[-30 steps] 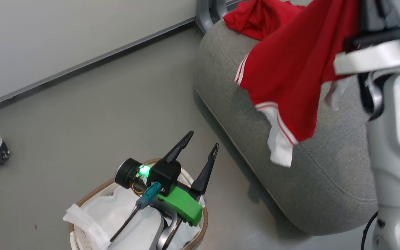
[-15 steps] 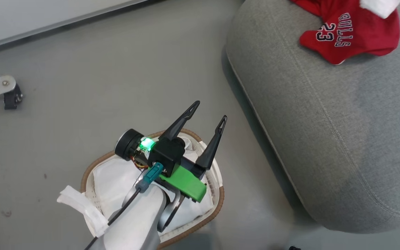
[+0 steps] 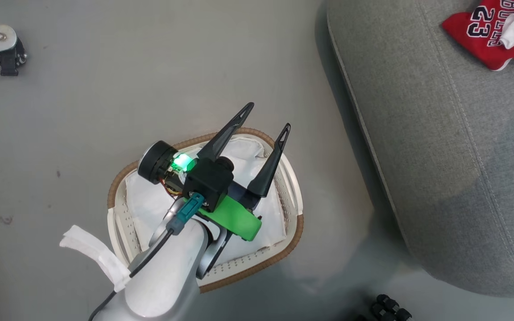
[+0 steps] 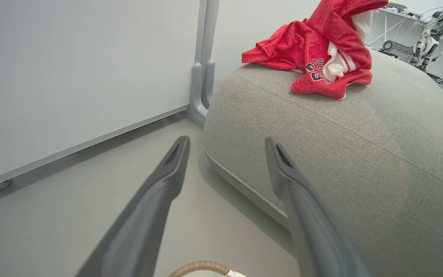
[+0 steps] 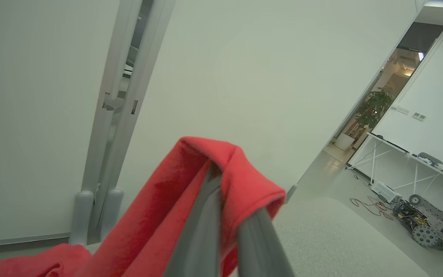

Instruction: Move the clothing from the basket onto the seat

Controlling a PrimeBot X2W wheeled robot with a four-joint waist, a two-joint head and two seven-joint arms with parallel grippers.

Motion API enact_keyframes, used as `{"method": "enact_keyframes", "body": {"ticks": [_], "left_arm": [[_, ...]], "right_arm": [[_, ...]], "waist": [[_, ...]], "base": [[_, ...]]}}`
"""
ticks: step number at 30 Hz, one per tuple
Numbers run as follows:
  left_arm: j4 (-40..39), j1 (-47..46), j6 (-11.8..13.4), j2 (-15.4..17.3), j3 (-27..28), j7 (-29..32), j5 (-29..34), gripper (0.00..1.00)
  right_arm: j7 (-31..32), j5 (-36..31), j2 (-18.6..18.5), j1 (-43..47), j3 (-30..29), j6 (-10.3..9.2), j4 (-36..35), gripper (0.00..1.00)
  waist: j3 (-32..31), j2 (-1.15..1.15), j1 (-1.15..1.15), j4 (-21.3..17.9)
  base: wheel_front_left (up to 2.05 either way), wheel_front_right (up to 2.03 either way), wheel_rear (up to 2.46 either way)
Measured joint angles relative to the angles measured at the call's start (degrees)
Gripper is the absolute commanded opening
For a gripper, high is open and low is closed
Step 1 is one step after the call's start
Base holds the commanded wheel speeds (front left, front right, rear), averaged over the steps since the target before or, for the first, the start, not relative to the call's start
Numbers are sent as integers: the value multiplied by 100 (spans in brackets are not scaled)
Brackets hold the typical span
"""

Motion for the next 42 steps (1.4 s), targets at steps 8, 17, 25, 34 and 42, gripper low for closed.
{"method": "enact_keyframes", "body": {"ticks": [8, 17, 25, 34, 42], "left_arm": [[41, 8, 0, 46, -16, 0, 27, 100], [137, 97, 0, 62, -3, 0, -25, 100], [153, 235, 0, 43, 47, 0, -178, 100], [91, 449, 0, -18, 250, 0, -316, 100], [-11, 818, 1, -124, 584, 1, -412, 100]], "right_arm": [[-2, -49, 628, 1079, -430, 0, -143, 0], [-3, -55, 1094, 1914, -421, 0, -355, 77], [-8, 59, 1278, 2465, -269, 0, -567, 100], [-10, 144, 1303, 3112, -54, 0, -969, 100], [-11, 123, 1118, 3199, 182, 0, -1209, 100]], "waist": [[206, 0, 0, -38], [6, 0, 0, -233], [-321, 0, 0, -342], [-859, 0, 0, -391], [-1487, 0, -1, -301]], "base": [[0, 0, 0], [0, 0, 0], [0, 0, 0], [0, 0, 0], [0, 0, 0]]}}
